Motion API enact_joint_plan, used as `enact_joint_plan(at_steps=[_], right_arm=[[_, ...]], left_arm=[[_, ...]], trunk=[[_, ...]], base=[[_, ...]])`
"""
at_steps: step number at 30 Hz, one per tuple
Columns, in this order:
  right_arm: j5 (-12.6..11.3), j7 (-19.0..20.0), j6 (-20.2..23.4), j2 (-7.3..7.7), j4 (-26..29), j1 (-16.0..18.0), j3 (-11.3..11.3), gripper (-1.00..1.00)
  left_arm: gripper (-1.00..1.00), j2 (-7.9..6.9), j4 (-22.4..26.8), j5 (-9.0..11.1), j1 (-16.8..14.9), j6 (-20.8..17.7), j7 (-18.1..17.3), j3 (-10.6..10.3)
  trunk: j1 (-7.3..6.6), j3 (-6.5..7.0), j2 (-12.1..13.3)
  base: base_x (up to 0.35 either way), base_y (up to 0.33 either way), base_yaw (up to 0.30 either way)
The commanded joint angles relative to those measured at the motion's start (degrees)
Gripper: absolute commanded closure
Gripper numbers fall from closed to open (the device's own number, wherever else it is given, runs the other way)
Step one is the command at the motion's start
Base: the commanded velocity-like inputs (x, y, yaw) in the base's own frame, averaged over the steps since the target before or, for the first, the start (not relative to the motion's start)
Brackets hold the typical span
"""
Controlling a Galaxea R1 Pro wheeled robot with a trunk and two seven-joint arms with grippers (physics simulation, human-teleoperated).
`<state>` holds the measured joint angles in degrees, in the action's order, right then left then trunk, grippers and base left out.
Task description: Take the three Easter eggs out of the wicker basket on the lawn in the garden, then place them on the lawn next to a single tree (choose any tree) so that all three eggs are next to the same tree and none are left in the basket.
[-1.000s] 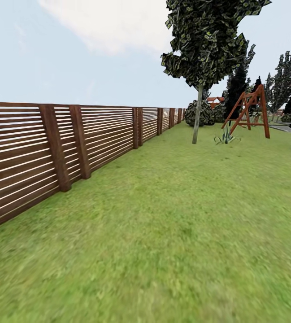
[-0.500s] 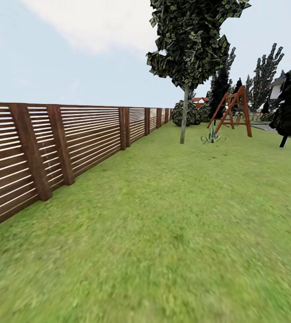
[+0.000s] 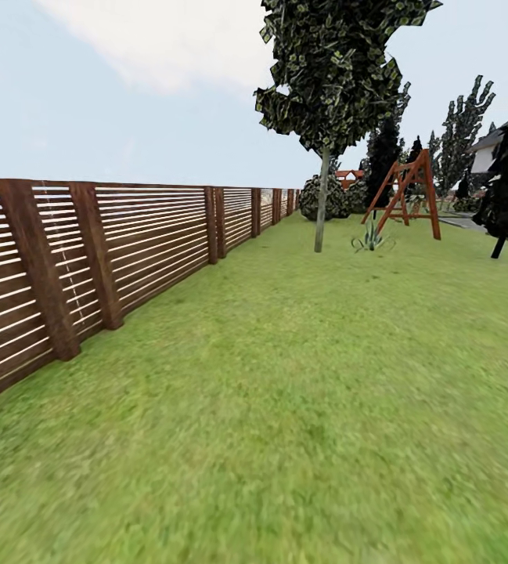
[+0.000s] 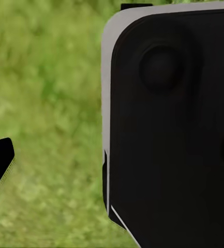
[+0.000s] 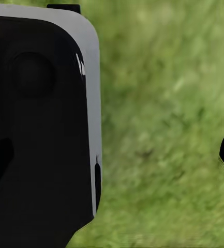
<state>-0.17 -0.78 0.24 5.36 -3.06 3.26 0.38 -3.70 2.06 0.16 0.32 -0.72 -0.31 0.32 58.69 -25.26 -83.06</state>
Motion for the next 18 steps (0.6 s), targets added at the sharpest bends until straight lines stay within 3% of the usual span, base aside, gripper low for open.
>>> enact_joint_plan(at_steps=[1, 10, 18], right_arm=[[0.0, -0.1, 0.0, 0.0, -0.1, 0.1, 0.0, -1.0], [0.4, 0.3, 0.4, 0.0, -0.2, 0.1, 0.3, -1.0], [0.5, 0.6, 0.5, -0.03, -1.5, 0.1, 0.3, -1.0]], left_arm=[[-1.0, -0.02, 0.1, 0.0, 0.0, -0.1, 0.0, 0.0], [-1.0, -0.06, 0.1, 0.0, 0.0, 0.0, 0.0, 0.0], [-1.0, 0.0, 0.1, 0.0, 0.0, 0.2, 0.0, -0.1]], trunk=[[0.03, -0.05, 0.0], [0.03, -0.05, 0.0], [0.03, -0.05, 0.0]], base=[[0.343, 0.0, 0.0], [0.321, 0.0, 0.0], [0.028, 0.0, 0.0]])
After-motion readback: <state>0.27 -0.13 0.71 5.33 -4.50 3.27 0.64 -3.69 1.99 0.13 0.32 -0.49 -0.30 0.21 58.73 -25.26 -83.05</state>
